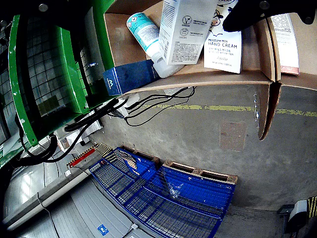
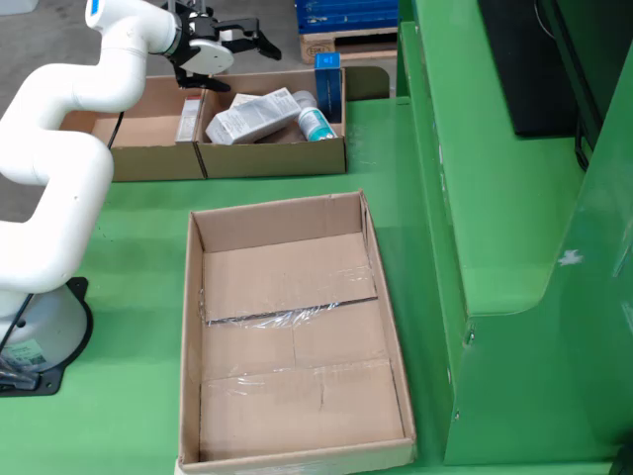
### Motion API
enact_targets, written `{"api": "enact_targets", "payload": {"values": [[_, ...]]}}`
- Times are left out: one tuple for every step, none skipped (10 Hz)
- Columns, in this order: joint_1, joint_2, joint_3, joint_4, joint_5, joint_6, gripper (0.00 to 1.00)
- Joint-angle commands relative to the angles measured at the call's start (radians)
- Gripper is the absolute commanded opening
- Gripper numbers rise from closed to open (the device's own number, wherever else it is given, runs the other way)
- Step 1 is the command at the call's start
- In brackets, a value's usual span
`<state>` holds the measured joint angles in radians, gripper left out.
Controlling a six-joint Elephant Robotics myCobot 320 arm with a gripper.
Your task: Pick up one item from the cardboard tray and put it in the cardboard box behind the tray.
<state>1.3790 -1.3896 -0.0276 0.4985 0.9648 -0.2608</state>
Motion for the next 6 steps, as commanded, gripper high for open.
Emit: {"api": "enact_targets", "payload": {"values": [[-0.036, 0.030, 0.028, 0.013, -0.012, -0.026, 1.00], [-0.077, 0.043, 0.028, 0.013, -0.012, -0.059, 1.00], [-0.126, 0.066, 0.028, 0.013, -0.012, -0.088, 1.00], [-0.178, 0.096, 0.028, 0.013, -0.012, -0.114, 1.00], [-0.178, 0.096, 0.028, 0.013, -0.012, -0.124, 1.00], [-0.204, 0.126, 0.028, 0.013, -0.012, -0.143, 1.00]]}}
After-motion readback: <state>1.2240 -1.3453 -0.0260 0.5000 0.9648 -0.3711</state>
